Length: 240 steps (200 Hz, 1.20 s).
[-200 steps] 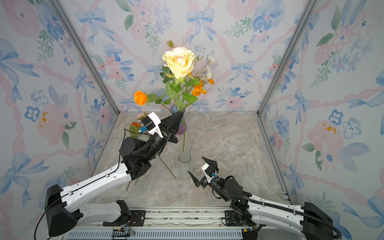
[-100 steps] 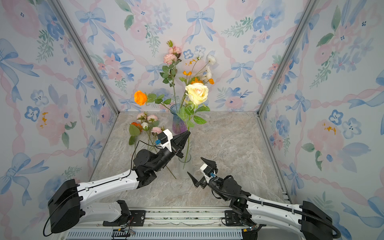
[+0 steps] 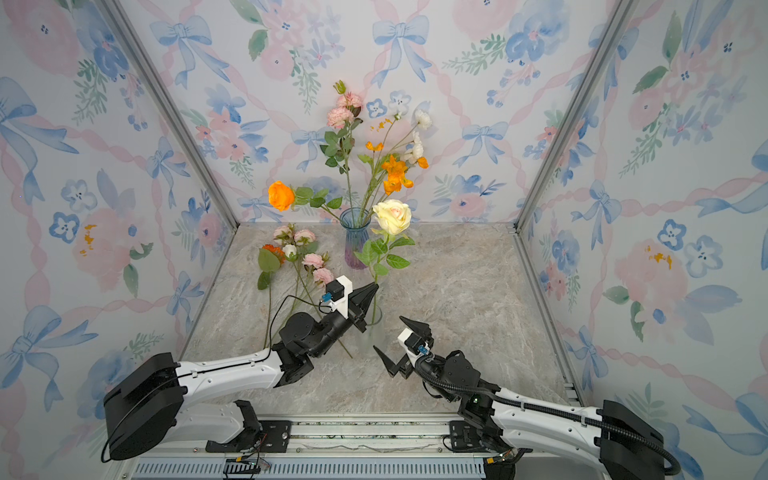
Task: Arrange the flowers into the vase
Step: 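Lower the rose stem into the clear glass and open the left gripper, then move the left gripper back down to the pink roses on the table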
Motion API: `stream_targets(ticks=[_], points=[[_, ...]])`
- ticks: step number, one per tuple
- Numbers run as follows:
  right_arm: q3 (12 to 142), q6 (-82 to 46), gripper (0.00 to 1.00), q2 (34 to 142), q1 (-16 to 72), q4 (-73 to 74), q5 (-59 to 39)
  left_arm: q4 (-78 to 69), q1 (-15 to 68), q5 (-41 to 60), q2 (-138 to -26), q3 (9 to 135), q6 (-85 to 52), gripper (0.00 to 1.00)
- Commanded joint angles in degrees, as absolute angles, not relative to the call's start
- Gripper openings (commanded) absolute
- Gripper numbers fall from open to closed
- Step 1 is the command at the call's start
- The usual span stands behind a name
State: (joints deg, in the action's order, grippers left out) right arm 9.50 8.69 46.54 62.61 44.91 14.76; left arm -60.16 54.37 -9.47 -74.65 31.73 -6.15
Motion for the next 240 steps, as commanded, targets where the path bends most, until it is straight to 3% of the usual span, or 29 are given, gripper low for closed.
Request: stream_targets(ticks=[1, 47, 100, 128, 155, 174, 201, 240], points=[[10.1, 7.8, 0.97, 46.8, 62.0, 45.3, 14.1, -62.0, 54.5, -10.8, -74.8, 30.8, -7.6, 0.1], [10.3, 7.7, 0.97, 47.4, 62.0, 45.3, 13.7, -62.0, 54.5, -11.5, -73.5, 29.9, -7.8, 0.19], [10.3, 7.6, 0.97, 47.2, 62.0, 45.1, 13.2, -60.9, 54.6, -11.5, -70.1, 28.6, -8.4, 0.51], [10.8, 8.2, 0.97, 46.2, 62.5, 43.5, 12.4, -55.4, 54.5, -13.3, -65.4, 27.6, -8.4, 0.6], [10.9, 10.2, 0.97, 45.0, 65.5, 43.0, 14.0, -44.2, 53.8, -20.6, -58.4, 27.5, -9.5, 0.6], [11.4, 13.4, 0.97, 45.1, 68.8, 42.7, 15.9, -26.7, 47.9, -24.0, -54.7, 31.1, -20.1, 0.55], [12.2, 15.4, 0.97, 48.6, 72.1, 44.6, 17.4, -7.3, 31.5, -13.5, -54.7, 34.6, -32.9, 0.48], [13.8, 16.9, 0.97, 54.9, 75.3, 47.3, 16.9, -4.5, 13.9, 5.8, -63.4, 33.6, -40.0, 0.42]])
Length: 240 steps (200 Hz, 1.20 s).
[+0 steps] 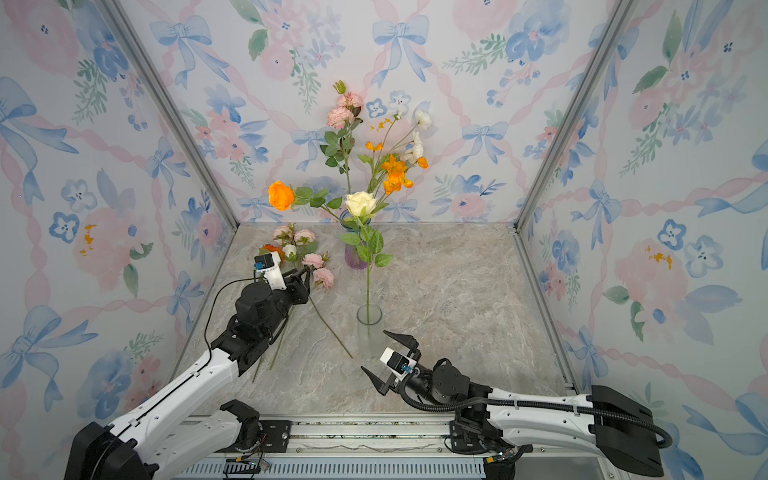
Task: Arrange the flowers into the vase
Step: 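Move the left gripper back down to the pink roses on the table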
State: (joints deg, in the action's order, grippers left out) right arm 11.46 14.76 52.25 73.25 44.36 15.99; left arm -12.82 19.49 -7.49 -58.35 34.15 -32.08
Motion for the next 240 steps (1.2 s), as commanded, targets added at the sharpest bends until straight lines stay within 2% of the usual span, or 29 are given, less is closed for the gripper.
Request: stream_targets(ticks=[1, 9, 25, 64, 117, 207, 240], points=[[13.8, 17.0, 0.97, 55.1, 75.5, 47.3, 16.9, -4.6, 13.6, 5.9, -63.7, 33.6, -40.1, 0.41], [14.1, 17.6, 0.97, 56.4, 76.4, 47.9, 17.0, -5.8, 12.5, 7.0, -65.8, 33.7, -40.3, 0.39], [15.2, 19.2, 0.97, 58.9, 78.6, 48.6, 17.8, -9.3, 11.2, 7.6, -70.1, 34.2, -41.3, 0.29], [16.5, 20.2, 0.97, 64.1, 81.9, 52.4, 19.2, -15.3, 9.9, 5.1, -81.4, 36.9, -45.5, 0.21], [18.2, 19.0, 0.97, 69.0, 82.0, 54.8, 20.5, -19.3, 9.9, 1.3, -90.5, 42.0, -47.6, 0.23], [18.3, 18.7, 0.97, 72.1, 81.3, 58.3, 22.2, -17.1, 9.6, -4.2, -95.9, 45.9, -45.7, 0.26], [18.4, 16.5, 0.97, 72.1, 79.5, 57.7, 20.0, -17.0, 9.4, -5.0, -97.3, 46.5, -45.2, 0.26]])
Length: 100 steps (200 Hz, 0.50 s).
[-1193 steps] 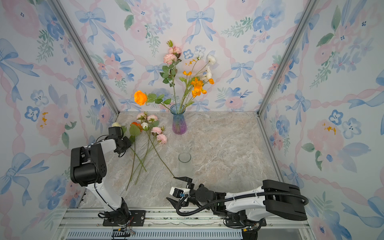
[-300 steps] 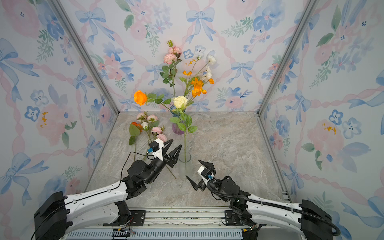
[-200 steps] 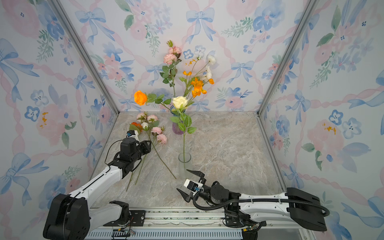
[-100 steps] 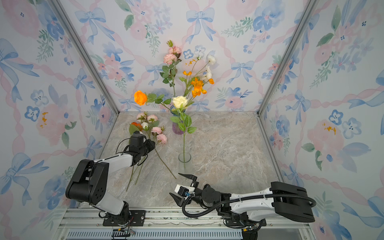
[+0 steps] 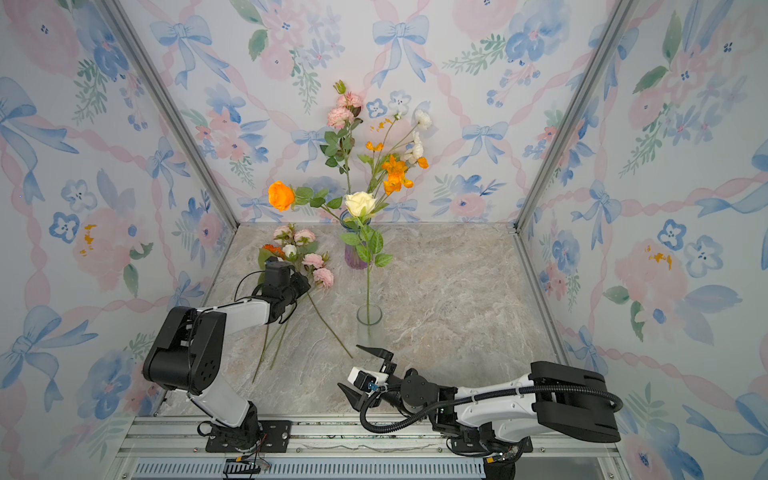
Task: Arrange the flowers into the vase
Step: 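Move the left gripper back down to the pink roses on the table, then grasp the white rose stem with the left gripper and lift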
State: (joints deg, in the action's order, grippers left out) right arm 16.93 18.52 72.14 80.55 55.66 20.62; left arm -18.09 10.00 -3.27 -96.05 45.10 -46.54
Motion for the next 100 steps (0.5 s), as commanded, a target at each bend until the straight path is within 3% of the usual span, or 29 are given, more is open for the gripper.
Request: stream_targets(ticks=[1, 100], points=[[18.4, 16.4, 0.97, 72.1, 79.5, 57.7, 20.0, -17.0, 9.5, -5.1, -97.3, 46.5, -45.1, 0.26], [18.1, 15.8, 0.97, 71.0, 78.0, 56.9, 19.3, -17.0, 8.8, -5.4, -102.4, 49.7, -45.0, 0.27]])
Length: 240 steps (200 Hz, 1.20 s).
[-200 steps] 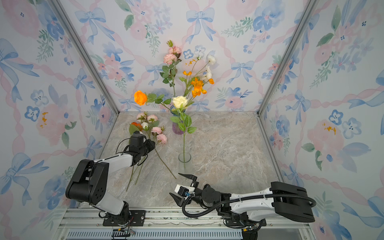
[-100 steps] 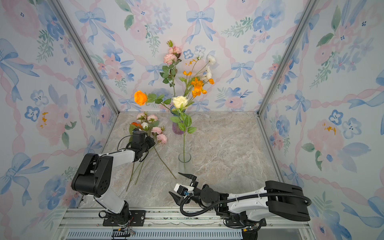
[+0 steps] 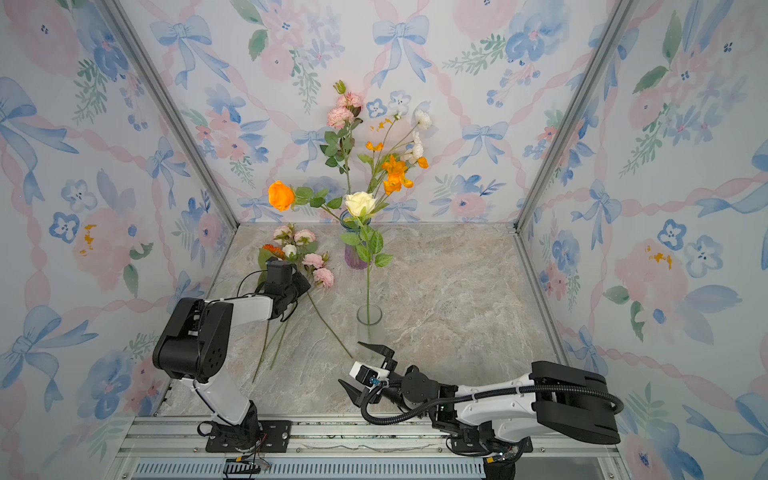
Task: Arrange the flowers into the vase
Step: 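Grasp the white rose stem with the left gripper and lift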
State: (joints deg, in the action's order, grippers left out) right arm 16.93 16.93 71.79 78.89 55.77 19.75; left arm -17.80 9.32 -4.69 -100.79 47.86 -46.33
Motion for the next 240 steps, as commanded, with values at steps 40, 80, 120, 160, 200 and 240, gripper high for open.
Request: stream_targets(ticks=[40, 80, 120, 160, 200, 240], points=[[18.1, 15.7, 0.97, 71.0, 77.8, 56.7, 19.0, -16.3, 8.5, -5.3, -104.3, 51.0, -44.7, 0.26], [18.2, 15.6, 0.97, 70.9, 77.7, 56.3, 18.6, -15.9, 8.4, -5.4, -105.5, 51.7, -44.5, 0.24], [18.3, 15.7, 0.97, 70.9, 77.5, 56.0, 18.5, -15.9, 8.3, -4.1, -106.6, 52.4, -44.1, 0.12], [18.4, 15.8, 0.97, 71.1, 77.0, 55.7, 18.4, -16.3, 8.3, -4.4, -101.5, 50.4, -44.2, 0.03], [18.3, 15.6, 0.97, 70.8, 77.0, 55.8, 18.0, -13.5, 8.3, -5.3, -92.0, 48.0, -41.6, 0.0], [16.7, 15.1, 0.97, 67.3, 76.5, 55.6, 17.8, -12.7, 8.3, -7.2, -76.8, 40.5, -40.5, 0.0]])
